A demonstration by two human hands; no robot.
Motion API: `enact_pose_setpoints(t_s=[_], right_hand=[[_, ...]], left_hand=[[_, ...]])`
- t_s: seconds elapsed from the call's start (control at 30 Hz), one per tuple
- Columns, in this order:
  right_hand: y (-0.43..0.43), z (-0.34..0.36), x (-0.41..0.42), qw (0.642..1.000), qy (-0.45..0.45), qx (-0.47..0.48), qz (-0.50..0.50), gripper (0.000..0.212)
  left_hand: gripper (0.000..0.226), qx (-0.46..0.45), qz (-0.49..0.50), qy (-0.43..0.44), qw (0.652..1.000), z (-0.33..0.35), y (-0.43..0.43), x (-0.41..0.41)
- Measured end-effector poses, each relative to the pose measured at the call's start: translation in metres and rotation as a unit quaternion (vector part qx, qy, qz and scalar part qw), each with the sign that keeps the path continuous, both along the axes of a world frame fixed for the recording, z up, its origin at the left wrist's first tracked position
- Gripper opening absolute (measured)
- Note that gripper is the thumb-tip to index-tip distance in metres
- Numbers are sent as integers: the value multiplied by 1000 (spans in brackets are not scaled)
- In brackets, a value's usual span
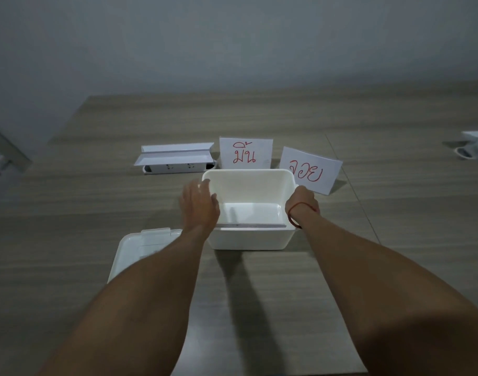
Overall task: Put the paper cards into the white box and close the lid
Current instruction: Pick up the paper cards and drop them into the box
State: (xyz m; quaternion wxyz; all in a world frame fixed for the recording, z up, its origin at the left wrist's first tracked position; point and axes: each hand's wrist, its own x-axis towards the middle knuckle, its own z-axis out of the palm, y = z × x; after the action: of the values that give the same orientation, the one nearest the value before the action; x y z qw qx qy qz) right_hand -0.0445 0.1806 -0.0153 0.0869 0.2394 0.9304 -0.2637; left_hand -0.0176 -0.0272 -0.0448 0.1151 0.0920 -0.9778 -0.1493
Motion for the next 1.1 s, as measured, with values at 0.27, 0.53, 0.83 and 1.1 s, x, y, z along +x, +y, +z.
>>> enact_pose_setpoints(t_s=[0.27,0.53,0.83,1.1], right_hand=[[22,-1,-53,999,52,-4,3,30],[62,-21,-133,990,49,111,79,59],[64,-34,-140,975,49,181,116,33],[72,24,-126,962,186,150,133,34]], left_hand=[[41,171,183,-96,963,-2,16,-37],[41,120,176,-77,974,-9,22,-85],[42,103,165,-77,978,-15,21,-99],[35,177,116,-86,974,-12,15,-86]])
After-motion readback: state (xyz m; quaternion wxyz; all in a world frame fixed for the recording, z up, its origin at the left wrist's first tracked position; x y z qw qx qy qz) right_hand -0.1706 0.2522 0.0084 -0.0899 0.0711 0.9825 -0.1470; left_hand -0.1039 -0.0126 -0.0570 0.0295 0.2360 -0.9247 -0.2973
